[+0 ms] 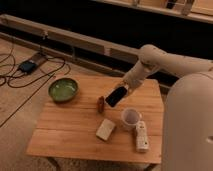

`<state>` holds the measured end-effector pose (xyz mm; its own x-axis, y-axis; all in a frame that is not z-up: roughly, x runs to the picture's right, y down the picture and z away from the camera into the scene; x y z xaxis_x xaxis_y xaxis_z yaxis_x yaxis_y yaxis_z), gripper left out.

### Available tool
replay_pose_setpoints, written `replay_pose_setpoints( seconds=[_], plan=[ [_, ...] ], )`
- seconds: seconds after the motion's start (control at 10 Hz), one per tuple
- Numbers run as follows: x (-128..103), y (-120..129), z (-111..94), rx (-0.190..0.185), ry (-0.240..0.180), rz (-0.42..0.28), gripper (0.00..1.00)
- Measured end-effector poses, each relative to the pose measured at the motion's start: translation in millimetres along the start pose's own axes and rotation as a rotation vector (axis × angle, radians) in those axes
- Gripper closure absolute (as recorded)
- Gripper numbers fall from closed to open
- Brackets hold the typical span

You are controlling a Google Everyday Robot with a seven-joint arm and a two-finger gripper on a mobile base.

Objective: Place the eraser in the ceramic cup

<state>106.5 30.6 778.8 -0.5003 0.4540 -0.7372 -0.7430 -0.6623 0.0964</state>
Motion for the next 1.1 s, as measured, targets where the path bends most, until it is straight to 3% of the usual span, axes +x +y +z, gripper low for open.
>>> replay_pose_setpoints(
  seconds=[0.5, 0.8, 1.1],
  plan=[
    [-10, -15, -6, -0.033, -0.011, 0.010, 1.00],
    [-9, -19, -18, -0.053, -0.064, 0.001, 1.00],
    [2, -17, -28, -0.047, -0.123, -0.025, 1.00]
  ],
)
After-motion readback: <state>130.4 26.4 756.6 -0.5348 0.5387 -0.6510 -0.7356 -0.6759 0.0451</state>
